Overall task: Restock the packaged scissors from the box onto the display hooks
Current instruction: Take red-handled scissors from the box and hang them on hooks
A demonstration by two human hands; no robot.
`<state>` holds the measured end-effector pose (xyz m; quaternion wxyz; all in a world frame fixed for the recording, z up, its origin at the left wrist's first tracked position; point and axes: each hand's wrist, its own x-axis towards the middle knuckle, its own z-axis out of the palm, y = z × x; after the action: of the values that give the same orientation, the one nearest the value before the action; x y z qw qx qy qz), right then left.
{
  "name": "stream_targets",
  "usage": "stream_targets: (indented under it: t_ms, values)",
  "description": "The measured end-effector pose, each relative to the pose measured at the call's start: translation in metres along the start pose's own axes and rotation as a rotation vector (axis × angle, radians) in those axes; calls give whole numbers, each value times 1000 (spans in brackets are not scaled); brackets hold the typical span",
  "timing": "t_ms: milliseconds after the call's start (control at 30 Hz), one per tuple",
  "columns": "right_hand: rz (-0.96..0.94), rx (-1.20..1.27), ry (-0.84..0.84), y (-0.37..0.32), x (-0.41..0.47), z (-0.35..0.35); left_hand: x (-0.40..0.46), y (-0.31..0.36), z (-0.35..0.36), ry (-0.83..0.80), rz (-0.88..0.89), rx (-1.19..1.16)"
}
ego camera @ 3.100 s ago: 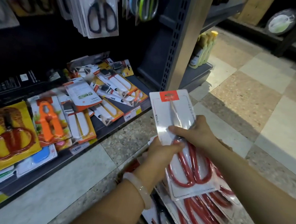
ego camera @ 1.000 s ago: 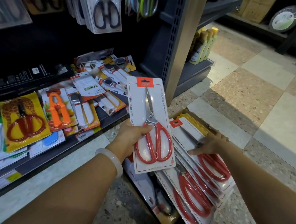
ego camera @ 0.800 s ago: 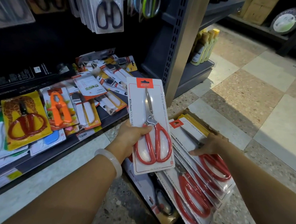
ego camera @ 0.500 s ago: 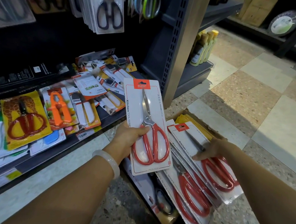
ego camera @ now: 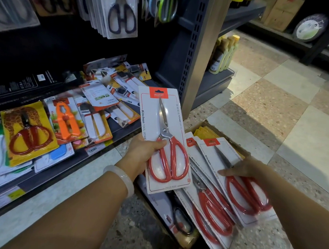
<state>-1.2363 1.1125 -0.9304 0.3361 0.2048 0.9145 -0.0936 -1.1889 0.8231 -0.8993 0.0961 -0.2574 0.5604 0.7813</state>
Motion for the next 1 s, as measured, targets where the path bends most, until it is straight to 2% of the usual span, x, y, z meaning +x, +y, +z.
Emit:
stream_targets:
  t_ms: [100, 267, 467, 567, 767, 1000]
  values:
    - [-150, 188, 77, -6, -13, -11, 0, 1, -1, -2, 10, -10]
    - [-363, 532, -163, -27, -41, -30, -6, 13, -19, 19, 17, -53]
    - [-666, 814, -212, -112, -84, -50, -24, 56, -90, 150, 138, -89]
    - [-791, 901, -267, -176, -110, -44, -40, 81, -136, 220, 225, -128]
    - [-1000, 937, -546, -274, -169, -4, -87, 110, -224, 303, 341, -121]
    - [-1090, 1032, -576, -341, -218, 51, -136, 107, -314, 396, 352, -191]
